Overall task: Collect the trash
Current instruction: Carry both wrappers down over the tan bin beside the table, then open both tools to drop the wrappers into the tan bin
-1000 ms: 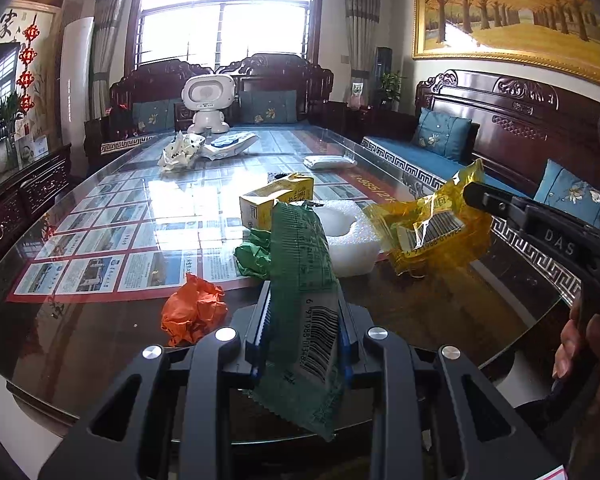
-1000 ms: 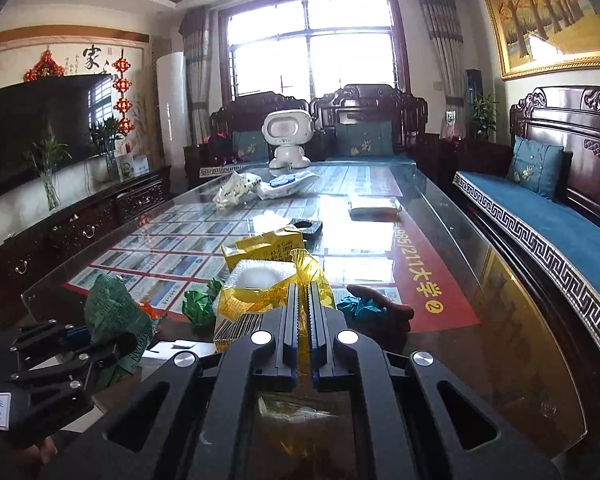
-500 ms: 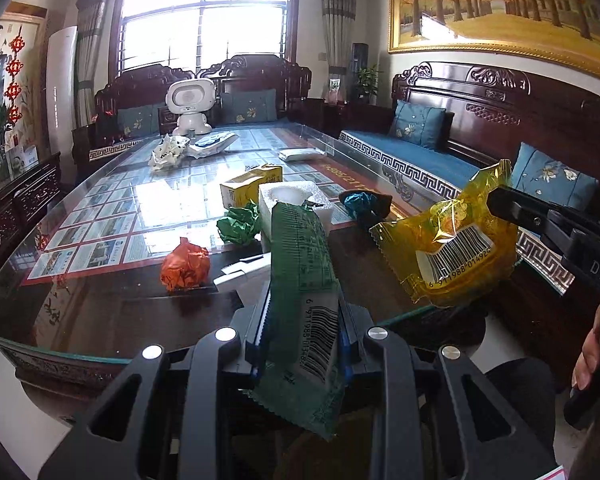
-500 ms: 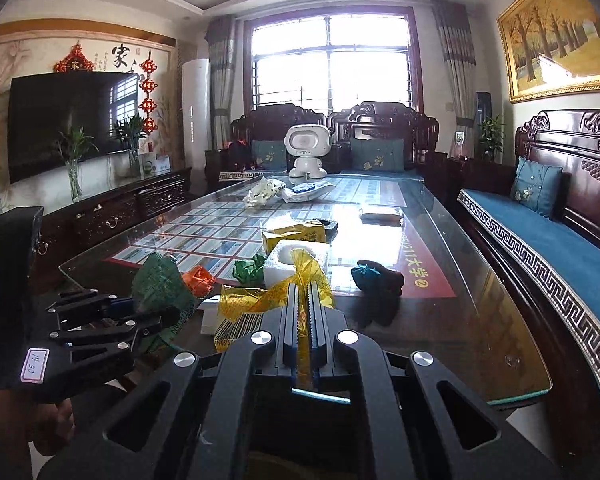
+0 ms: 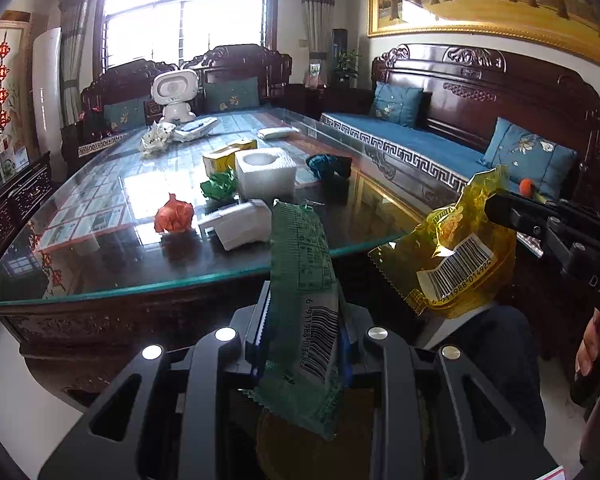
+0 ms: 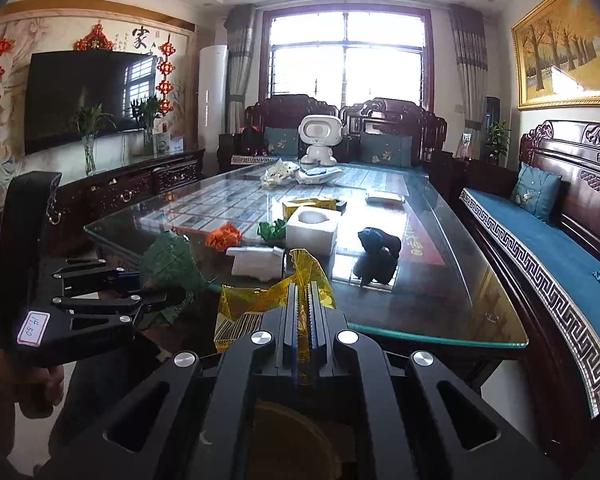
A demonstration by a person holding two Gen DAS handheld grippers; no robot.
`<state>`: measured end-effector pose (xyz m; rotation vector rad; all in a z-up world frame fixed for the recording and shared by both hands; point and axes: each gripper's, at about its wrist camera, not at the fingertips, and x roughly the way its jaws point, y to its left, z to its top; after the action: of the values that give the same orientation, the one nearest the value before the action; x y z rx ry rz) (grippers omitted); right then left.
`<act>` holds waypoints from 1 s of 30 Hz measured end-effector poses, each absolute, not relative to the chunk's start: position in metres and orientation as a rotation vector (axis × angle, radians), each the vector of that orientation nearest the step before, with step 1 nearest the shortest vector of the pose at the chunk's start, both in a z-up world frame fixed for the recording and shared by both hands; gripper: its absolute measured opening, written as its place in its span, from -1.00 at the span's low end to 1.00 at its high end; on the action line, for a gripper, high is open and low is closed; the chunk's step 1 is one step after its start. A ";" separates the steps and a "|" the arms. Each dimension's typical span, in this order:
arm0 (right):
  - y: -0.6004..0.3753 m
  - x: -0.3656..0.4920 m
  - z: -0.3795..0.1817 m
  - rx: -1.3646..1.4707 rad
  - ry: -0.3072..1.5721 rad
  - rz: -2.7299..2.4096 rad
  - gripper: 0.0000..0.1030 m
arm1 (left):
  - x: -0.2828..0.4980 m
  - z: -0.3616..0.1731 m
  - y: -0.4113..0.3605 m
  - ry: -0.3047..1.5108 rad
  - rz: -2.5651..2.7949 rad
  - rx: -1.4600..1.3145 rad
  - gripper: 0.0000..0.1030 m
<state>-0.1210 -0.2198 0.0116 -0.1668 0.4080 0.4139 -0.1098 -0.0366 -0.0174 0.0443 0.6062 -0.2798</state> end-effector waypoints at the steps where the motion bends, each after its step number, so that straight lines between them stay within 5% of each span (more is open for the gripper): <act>1: -0.220 -0.124 0.003 -0.172 0.432 0.414 -0.91 | -0.113 -0.025 -0.038 0.634 -0.293 0.043 -0.45; 15: -0.219 -0.114 -0.144 -0.178 0.879 0.385 -0.91 | -0.103 -0.176 -0.048 1.129 -0.407 0.064 -0.45; 30: -0.207 -0.081 -0.212 -0.191 1.099 0.432 -0.91 | -0.077 -0.247 -0.063 1.283 -0.405 0.127 -0.45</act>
<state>-0.0812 -0.2067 -0.2124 -0.1915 1.0988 0.4322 -0.0770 -0.0627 -0.2472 0.1274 1.2830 -0.4054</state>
